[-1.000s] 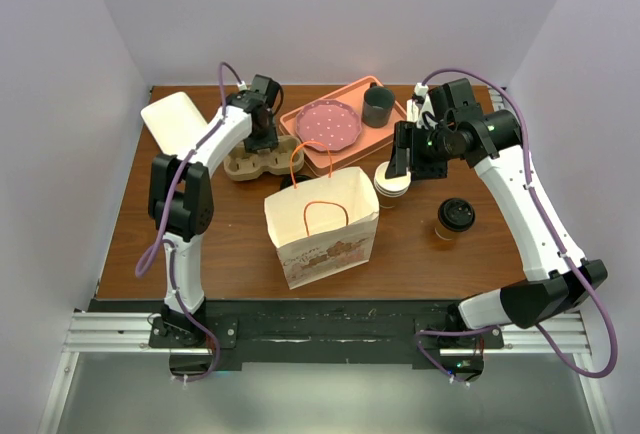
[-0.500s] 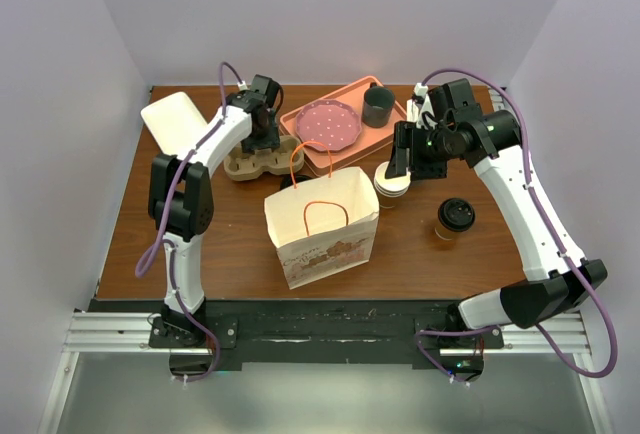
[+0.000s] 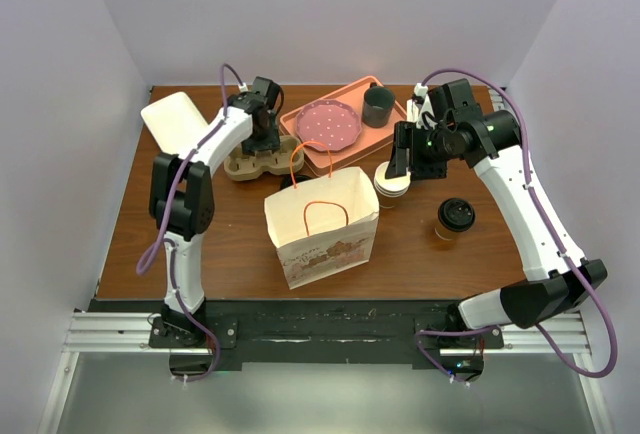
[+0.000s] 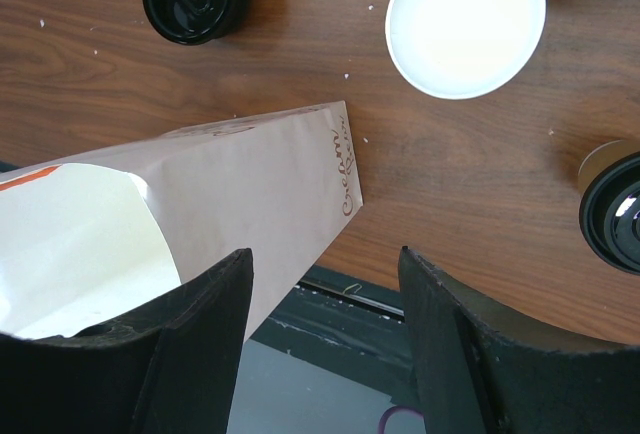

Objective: Pack the takeout coffee

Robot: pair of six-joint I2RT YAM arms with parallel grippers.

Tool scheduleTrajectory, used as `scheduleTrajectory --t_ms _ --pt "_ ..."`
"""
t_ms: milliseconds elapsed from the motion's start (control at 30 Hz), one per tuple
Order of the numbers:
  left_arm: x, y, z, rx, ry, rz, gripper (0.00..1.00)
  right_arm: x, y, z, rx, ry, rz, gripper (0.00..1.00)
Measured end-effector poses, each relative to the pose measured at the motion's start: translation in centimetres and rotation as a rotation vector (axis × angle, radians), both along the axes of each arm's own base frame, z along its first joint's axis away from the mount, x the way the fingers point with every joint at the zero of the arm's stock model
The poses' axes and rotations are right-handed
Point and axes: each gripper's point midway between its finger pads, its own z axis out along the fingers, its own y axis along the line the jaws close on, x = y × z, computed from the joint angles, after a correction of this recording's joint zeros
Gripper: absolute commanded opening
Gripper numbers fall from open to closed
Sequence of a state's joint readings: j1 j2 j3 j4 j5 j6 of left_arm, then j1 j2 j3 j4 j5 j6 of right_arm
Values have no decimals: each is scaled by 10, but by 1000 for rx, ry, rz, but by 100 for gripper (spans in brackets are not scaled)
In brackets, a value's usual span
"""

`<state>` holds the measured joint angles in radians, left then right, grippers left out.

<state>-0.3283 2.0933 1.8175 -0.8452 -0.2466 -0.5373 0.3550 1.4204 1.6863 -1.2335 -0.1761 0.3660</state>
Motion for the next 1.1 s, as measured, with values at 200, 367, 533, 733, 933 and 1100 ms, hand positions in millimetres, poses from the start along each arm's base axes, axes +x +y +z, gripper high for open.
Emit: scheduleTrajectory --t_ms 200,367,533,733,933,1100 --pt "-2 1 -6 4 11 0 47 0 0 0 0 0 0 64" --pt "-3 1 -8 5 14 0 44 0 0 0 0 0 0 63" --pt "-3 1 -7 5 15 0 44 0 0 0 1 0 0 63" --pt "0 1 2 6 5 1 44 0 1 0 3 1 1 63" --pt "-1 2 4 12 8 2 48 0 1 0 3 1 2 63" --pt "-1 3 5 17 7 -1 38 0 1 -1 3 3 2 63"
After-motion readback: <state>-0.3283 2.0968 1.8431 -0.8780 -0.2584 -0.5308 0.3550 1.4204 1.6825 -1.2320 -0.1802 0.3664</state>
